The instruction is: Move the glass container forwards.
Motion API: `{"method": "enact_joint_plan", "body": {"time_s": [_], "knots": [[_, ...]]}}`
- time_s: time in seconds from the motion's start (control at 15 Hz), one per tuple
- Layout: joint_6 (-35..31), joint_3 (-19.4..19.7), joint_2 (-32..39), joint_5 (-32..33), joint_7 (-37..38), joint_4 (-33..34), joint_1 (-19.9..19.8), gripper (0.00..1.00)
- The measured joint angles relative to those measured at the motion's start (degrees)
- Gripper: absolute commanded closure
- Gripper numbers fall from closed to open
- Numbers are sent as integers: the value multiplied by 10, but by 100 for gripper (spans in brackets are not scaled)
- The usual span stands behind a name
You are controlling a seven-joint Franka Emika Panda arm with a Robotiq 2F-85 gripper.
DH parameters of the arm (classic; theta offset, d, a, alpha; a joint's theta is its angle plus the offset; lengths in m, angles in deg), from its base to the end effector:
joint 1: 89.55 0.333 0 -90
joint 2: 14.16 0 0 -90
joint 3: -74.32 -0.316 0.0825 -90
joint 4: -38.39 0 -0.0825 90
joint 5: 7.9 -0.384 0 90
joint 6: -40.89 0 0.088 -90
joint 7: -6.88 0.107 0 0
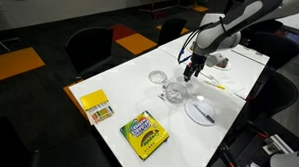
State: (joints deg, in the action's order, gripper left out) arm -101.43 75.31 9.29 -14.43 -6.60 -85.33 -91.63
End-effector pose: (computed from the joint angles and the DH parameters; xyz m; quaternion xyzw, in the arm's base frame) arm 0.5567 -0.0305 0.1981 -0.9977 -0.0448 0.0374 0.0352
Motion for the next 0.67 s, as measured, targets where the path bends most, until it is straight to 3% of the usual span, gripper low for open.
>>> {"method": "enact_joint_plan", "body": {"time_s": [0.27,0.67], "knots": [[-51,-10,18,5,6,0,-1,0],[-83,-56,56,-6,9,10,-1,0]]}}
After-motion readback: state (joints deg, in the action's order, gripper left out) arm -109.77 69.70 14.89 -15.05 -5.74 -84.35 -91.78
